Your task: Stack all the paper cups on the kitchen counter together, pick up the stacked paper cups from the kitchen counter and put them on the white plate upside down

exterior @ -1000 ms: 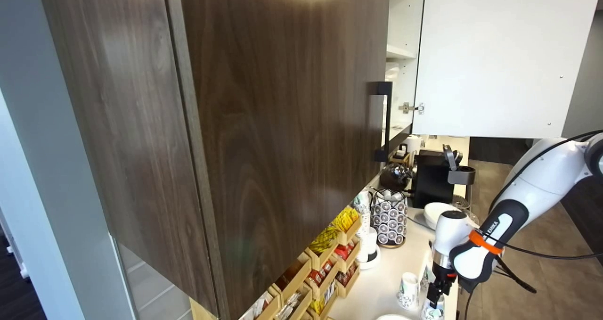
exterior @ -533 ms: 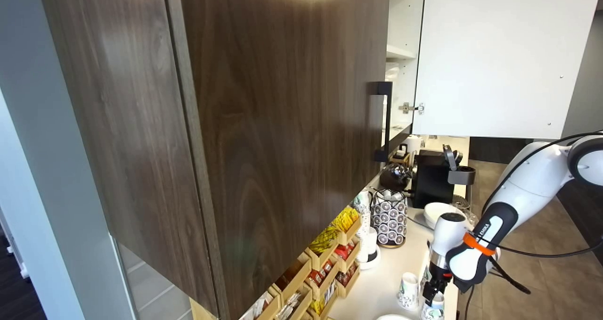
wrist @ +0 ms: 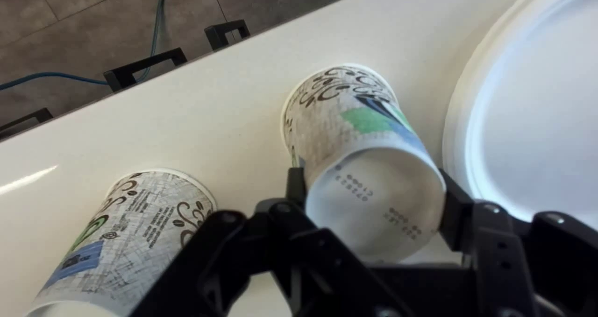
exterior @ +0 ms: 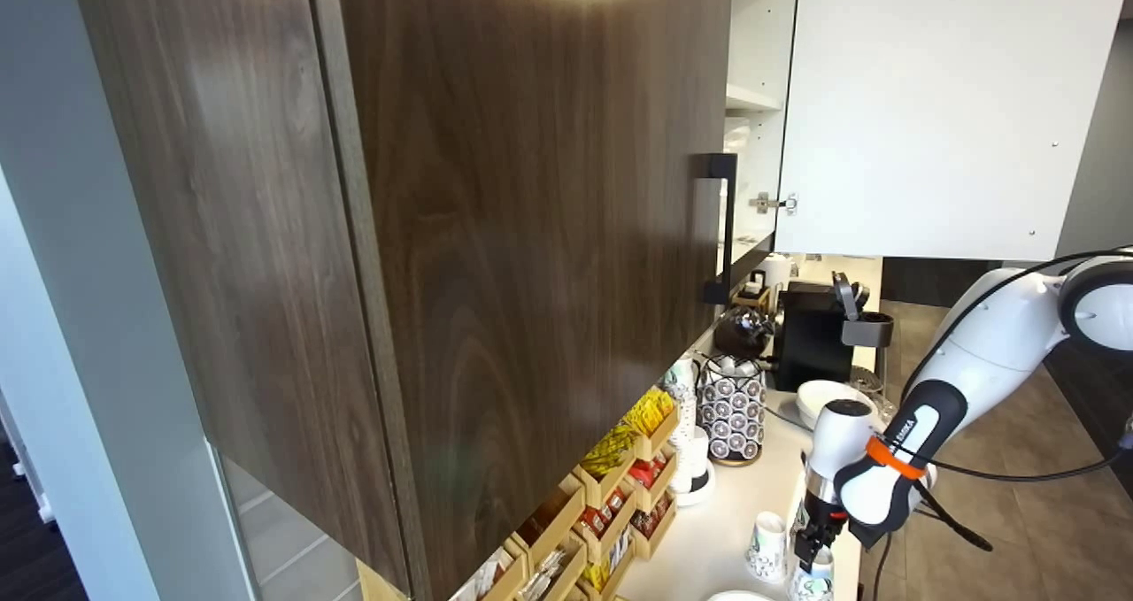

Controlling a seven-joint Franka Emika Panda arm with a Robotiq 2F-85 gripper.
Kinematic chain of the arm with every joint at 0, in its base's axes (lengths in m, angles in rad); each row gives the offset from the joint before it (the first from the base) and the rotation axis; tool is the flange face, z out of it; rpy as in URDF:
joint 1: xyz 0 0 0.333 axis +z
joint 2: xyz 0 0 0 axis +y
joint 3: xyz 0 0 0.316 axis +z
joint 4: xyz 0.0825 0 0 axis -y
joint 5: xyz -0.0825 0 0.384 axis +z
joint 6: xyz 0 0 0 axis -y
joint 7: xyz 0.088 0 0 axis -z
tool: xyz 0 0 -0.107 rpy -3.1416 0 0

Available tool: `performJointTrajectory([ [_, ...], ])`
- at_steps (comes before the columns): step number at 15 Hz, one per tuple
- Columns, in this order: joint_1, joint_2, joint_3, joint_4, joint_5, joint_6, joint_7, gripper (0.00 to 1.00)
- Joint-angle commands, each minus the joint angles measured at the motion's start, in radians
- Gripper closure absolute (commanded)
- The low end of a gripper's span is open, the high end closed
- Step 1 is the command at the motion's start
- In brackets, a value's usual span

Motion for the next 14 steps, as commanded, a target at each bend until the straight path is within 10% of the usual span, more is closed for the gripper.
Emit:
performJointTrajectory([
  [1, 0.017, -0.061, -0.016, -0.009, -0.022, -0.100, 0.008, 0.59],
  [14, 0.036, -0.341, 0.030, 0.063, -0.099, -0.476, 0.026, 0.59],
])
